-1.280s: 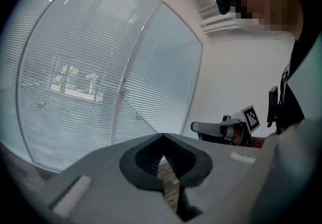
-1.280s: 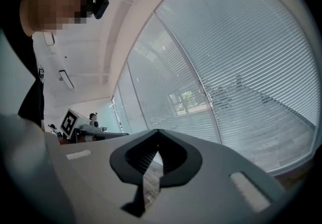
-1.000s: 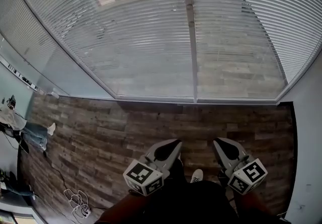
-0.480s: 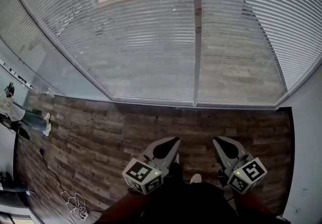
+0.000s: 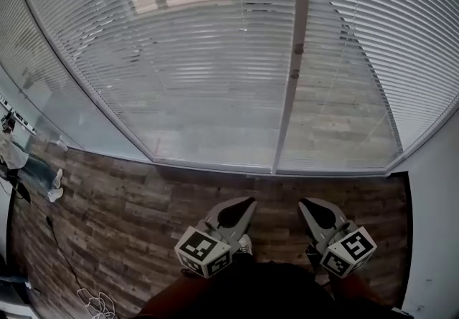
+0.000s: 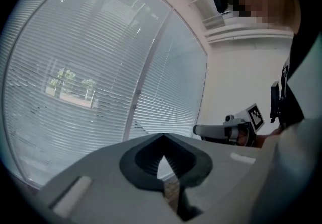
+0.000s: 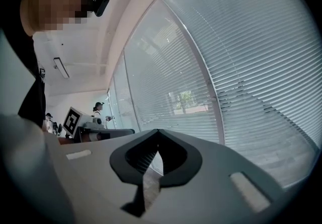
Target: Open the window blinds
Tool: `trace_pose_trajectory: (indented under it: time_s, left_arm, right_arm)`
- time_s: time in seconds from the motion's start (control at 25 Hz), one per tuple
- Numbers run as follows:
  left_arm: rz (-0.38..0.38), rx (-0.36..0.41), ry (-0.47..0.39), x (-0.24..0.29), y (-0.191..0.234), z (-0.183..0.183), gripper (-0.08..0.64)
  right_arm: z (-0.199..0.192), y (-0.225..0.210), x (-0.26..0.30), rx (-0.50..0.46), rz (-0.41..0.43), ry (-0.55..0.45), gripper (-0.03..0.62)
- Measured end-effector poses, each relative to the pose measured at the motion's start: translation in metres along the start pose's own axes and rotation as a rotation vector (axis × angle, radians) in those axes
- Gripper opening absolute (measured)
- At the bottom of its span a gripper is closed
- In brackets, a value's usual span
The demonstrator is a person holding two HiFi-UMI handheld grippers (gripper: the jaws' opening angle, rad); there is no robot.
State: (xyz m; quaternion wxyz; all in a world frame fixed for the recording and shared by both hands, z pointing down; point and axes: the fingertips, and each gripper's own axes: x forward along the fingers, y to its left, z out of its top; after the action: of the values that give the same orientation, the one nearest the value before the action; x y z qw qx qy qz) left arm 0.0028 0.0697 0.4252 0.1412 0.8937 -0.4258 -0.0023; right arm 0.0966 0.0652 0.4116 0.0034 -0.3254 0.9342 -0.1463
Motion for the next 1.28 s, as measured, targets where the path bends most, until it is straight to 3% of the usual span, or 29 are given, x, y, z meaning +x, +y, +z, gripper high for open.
trace_pose_trajectory:
  time_s: [0.36,0.72,1.04,1.28]
  left_arm:
    - [-0.07,-0.002,-0.002,0.007,0.046,0.016,0.002]
    - [-0.117,-0.027,0.033,0.029,0.085,-0.005,0.001]
    - [-0.184,-0.05,0.064,0.045,0.094,0.008,0.001]
    - [-0.187,-0.061,0.108,0.084,0.082,0.009,0.001]
  right_arm:
    - [0.016,-0.003,0.045,-0.033,-0.064,0.009,0.027]
    - [0.0,-0.017,0.078,-0.014,-0.113,-0.007,0.028]
    - [0.004,-0.023,0.088,0.025,-0.181,0.025,0.028]
    - [0.013,-0.064,0.088,0.053,-0.168,0.045,0.028]
